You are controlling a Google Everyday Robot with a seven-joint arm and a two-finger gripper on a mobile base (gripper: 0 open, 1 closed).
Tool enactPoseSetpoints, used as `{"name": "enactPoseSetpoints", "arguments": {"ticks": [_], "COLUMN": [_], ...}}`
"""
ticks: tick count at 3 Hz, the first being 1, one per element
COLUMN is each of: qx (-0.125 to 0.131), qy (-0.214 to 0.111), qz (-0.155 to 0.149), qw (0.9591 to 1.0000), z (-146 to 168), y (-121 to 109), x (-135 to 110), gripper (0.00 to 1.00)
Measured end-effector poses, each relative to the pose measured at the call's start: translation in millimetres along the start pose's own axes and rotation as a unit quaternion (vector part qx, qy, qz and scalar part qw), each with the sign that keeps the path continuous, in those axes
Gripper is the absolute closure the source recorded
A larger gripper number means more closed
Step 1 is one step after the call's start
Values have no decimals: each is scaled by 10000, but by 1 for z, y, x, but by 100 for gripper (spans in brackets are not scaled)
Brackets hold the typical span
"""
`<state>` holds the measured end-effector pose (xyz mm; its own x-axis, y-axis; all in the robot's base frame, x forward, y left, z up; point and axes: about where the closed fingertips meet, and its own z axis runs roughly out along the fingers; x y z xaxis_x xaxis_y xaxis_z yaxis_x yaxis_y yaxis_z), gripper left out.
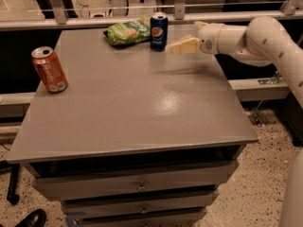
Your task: Move pepsi can near green rice chip bag
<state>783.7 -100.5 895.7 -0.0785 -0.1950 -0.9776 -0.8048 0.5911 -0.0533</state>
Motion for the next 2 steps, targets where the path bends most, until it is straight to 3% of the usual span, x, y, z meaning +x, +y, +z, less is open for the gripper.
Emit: {"name": "enactPoseSetpoints", "arguments": {"ticks": [1, 2], "qx": [80, 159], "qy": [-633, -890], "qz": [175, 141], "qw": [9978, 9958], "z": [-51, -76], "y": [13, 14], "x": [5, -8], "gripper": [0, 0]}}
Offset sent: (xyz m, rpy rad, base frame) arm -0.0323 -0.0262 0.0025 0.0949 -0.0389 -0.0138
